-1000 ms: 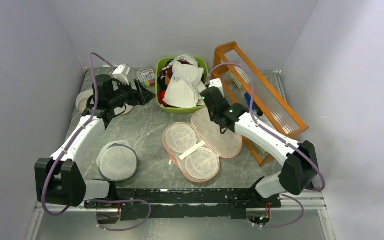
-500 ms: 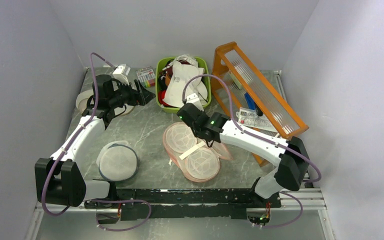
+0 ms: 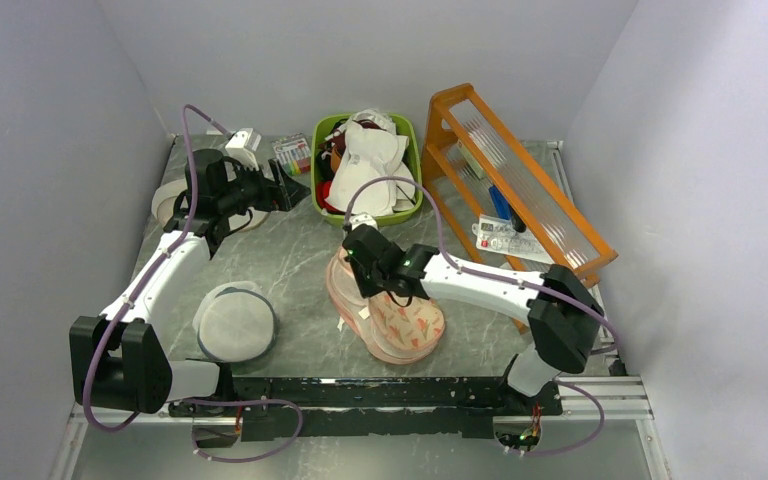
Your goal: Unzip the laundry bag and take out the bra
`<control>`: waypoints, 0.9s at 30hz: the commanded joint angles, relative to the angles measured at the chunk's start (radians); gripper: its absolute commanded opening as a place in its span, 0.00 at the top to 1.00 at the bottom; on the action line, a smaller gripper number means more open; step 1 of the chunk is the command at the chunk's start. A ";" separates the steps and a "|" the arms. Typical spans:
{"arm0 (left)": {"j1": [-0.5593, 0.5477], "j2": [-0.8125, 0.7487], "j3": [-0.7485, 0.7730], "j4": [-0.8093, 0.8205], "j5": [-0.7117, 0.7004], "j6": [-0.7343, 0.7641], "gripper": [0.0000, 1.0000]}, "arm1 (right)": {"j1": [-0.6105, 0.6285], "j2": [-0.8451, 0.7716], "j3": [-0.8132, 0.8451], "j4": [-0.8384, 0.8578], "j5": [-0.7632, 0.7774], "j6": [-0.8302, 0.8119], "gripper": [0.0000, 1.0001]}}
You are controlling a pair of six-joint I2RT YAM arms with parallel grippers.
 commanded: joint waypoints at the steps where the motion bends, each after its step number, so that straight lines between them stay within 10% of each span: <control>1: -0.006 0.009 0.042 -0.011 -0.003 0.022 0.08 | 0.003 0.028 -0.063 0.163 -0.131 0.054 1.00; 12: -0.006 0.008 0.044 -0.017 -0.018 0.034 0.08 | 0.002 0.036 -0.215 0.419 -0.266 0.126 1.00; 27: -0.008 0.008 0.035 0.006 0.019 0.030 0.07 | -0.152 -0.095 -0.261 0.514 -0.362 0.109 0.45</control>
